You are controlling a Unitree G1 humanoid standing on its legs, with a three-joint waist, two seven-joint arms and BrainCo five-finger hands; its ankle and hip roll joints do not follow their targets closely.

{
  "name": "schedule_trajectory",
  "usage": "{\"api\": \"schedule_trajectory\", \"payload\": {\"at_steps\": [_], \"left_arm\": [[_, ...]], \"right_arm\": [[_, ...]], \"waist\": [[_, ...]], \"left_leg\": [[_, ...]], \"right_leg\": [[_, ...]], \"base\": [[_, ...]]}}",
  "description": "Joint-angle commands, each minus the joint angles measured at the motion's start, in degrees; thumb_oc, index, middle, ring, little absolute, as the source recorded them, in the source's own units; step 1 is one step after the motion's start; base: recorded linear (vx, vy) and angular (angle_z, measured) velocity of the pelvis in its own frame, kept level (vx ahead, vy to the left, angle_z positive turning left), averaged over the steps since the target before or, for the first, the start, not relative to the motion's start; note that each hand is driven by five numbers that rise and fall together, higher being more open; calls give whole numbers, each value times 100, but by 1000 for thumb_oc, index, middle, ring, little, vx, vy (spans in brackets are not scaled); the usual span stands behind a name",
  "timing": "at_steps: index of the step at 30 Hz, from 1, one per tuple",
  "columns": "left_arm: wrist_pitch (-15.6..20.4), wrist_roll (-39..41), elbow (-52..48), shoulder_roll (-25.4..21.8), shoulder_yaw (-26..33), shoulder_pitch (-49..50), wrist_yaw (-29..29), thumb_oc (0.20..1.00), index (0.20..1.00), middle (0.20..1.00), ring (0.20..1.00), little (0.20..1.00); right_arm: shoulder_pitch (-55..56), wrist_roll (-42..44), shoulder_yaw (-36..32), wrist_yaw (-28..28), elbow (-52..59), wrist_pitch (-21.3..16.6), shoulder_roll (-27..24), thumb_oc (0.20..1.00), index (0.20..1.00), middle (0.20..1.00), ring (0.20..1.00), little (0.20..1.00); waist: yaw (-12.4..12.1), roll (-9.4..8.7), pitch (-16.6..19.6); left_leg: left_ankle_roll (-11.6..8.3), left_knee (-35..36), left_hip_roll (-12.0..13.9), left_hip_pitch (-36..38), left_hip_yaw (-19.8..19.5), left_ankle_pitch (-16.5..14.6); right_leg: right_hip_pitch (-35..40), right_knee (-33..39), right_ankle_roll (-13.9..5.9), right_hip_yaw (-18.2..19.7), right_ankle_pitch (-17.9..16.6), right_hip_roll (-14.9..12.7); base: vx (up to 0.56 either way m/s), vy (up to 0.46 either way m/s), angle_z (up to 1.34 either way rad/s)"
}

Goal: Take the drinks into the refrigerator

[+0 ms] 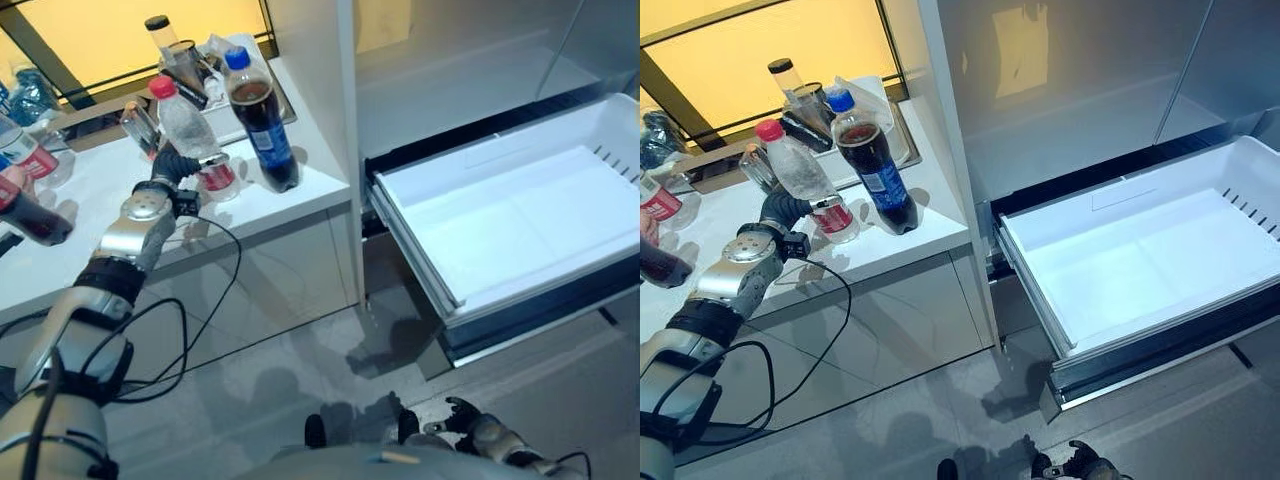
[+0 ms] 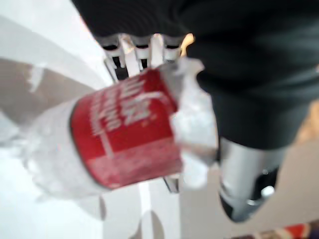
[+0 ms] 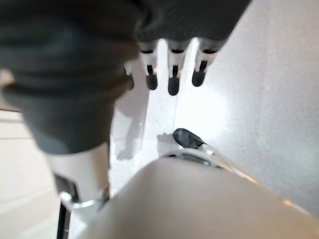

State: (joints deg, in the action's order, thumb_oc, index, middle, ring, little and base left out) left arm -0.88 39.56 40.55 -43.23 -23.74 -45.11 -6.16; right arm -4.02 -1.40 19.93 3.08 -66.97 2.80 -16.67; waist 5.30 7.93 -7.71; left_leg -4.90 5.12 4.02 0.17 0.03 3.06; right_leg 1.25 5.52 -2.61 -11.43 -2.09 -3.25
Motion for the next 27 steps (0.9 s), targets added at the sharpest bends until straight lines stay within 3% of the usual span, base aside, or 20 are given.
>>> {"api": "schedule_trajectory", "payload": {"at_steps": [1, 13, 14, 15, 27], "left_arm": [[188, -38, 431, -51, 203, -863, -53, 1000, 1000, 1000, 1000, 1000], [281, -142, 480, 242, 311, -979, -185, 1000, 1000, 1000, 1000, 1000], [296, -146, 474, 272, 287, -1027, -195, 812, 812, 812, 812, 812], [314, -114, 464, 301, 297, -1044, -199, 200, 200, 200, 200, 200], [429, -150, 252, 551, 652, -730, -442, 200, 200, 200, 200, 200]], "right_arm": [[-73, 124, 52, 75, -49, -25, 133, 1000, 1000, 1000, 1000, 1000], [-131, 263, -13, 128, 18, -103, 96, 1000, 1000, 1000, 1000, 1000], [-160, 284, -15, 135, 23, -112, 88, 1000, 1000, 1000, 1000, 1000], [-182, 292, -17, 135, 25, -112, 84, 1000, 1000, 1000, 1000, 1000], [-155, 263, -80, 200, 6, -124, 125, 1000, 1000, 1000, 1000, 1000]], "waist": [[70, -262, -159], [129, -341, -320], [140, -339, -342], [141, -336, -358], [139, -374, -412]], "left_leg": [[309, -12, -368, 162, 187, -413], [289, -12, -343, 23, 222, -376], [287, -12, -347, -2, 226, -365], [288, -12, -347, -21, 226, -356], [283, -12, -336, -91, 255, -330]], "right_leg": [[10, -52, -399, 213, 202, -205], [-175, -52, -396, 248, 151, -185], [-203, -52, -395, 254, 140, -185], [-224, -52, -394, 264, 133, -184], [-311, -52, -372, 312, 121, -166]], "base": [[6, -10, -4], [-10, -1, -1], [-40, 12, -9], [-29, 11, -8], [-14, 0, -4]]}}
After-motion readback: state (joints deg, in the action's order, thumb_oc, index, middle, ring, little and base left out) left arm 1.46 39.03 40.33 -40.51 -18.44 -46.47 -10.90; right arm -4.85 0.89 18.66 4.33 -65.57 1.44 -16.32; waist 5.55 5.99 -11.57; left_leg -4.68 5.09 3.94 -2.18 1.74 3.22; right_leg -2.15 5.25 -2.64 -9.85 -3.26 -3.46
